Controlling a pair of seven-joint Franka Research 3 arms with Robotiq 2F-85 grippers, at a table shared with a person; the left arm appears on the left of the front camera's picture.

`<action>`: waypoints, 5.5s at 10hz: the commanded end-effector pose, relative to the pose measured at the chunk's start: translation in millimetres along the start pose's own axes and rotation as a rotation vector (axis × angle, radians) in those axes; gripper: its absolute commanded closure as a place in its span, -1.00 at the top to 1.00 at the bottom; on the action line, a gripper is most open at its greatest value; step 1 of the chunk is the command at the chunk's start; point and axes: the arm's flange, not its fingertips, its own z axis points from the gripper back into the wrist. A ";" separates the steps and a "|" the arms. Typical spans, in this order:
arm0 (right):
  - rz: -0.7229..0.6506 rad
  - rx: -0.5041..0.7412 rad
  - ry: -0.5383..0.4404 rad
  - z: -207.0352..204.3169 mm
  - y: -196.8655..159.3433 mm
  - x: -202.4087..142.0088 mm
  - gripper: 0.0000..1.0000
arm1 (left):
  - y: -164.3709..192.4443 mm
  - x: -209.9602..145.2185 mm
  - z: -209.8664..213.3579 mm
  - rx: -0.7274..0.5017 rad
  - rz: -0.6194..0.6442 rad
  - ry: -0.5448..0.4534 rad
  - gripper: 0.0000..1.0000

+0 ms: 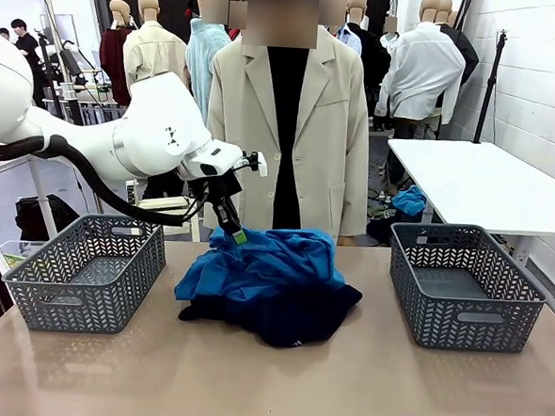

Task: Sort the tops and bottoms.
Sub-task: Lift clothes from the center of the table with your left hand, then sort the clothes according to human instructions.

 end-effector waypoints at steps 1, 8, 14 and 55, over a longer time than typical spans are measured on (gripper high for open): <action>-0.012 0.005 0.008 0.1 -0.6 -0.7 1.00 | -3.6 -1.3 35.3 0.024 0.009 -0.042 -1.00; -0.012 0.005 0.008 0.1 -0.6 -0.7 1.00 | -29.5 48.1 228.4 0.363 -0.046 -0.182 -1.00; -0.012 0.005 0.008 0.1 -0.6 -0.7 1.00 | -45.7 66.1 382.0 0.642 0.095 -0.285 -1.00; -0.012 0.005 0.008 0.1 -0.6 -0.7 1.00 | 12.9 -176.5 338.9 0.695 0.817 -0.143 -1.00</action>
